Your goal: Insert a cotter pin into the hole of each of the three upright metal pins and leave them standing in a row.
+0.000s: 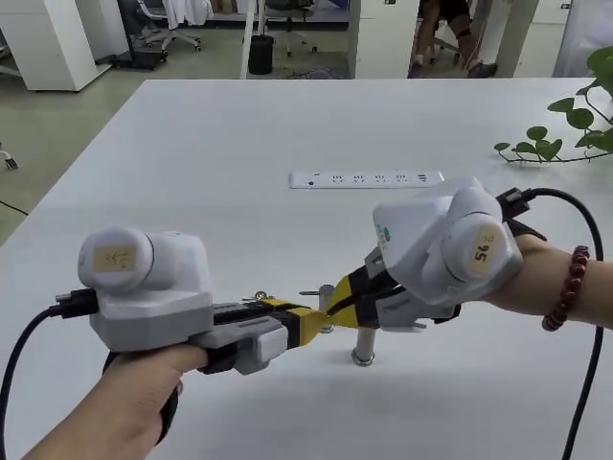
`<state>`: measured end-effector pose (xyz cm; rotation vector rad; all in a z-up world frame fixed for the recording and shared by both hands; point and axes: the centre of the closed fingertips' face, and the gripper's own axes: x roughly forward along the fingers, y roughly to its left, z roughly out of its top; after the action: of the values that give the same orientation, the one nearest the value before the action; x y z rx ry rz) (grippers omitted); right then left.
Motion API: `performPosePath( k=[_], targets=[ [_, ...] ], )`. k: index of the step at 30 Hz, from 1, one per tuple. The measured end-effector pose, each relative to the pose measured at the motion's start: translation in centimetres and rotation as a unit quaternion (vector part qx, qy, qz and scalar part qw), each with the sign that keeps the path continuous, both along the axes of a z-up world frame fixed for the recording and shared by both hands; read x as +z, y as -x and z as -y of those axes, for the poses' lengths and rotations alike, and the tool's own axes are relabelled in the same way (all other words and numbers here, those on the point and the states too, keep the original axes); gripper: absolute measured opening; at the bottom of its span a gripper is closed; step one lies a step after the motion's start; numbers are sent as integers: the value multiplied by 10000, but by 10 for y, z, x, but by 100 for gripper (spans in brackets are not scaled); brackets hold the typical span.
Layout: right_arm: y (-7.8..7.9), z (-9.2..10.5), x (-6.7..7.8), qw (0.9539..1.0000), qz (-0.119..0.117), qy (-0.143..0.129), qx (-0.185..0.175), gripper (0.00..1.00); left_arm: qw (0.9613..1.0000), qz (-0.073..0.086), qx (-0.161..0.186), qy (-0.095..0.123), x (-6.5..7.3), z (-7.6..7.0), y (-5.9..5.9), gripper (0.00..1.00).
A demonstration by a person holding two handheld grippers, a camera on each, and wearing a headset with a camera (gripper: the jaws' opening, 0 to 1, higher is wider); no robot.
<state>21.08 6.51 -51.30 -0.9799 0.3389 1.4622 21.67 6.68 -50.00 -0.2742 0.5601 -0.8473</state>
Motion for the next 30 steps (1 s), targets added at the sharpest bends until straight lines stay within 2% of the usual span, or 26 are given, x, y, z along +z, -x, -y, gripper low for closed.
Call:
performPosePath(
  k=[7, 15, 18, 22, 26, 27, 30],
  targets=[
    [1, -1, 2, 10000, -22, -45, -28, 0, 10000, -40, -12, -17, -3, -1, 2, 0],
    [4, -2, 2, 9999, -71, -87, -48, 0, 10000, -42, -44, 51, -3, -2, 4, 0],
    [3, -2, 3, 9998, -91, -128, -75, 0, 10000, 4, -27, 62, -2, -1, 5, 0],
    [4, -1, 2, 9999, -95, -99, -88, 0, 9998, -113, 16, 143, -3, -1, 6, 0],
    [5, -1, 0, 9992, -292, -147, -245, 0, 10000, -12, -37, 44, -3, 1, 7, 0],
    [5, -1, -1, 9972, -529, -235, -465, 0, 10000, 25, -49, 26, -3, 1, 8, 0],
    [5, -2, 0, 9940, -778, -464, -609, 0, 10000, 53, -74, 8, -3, 0, 8, 0]
  ],
)
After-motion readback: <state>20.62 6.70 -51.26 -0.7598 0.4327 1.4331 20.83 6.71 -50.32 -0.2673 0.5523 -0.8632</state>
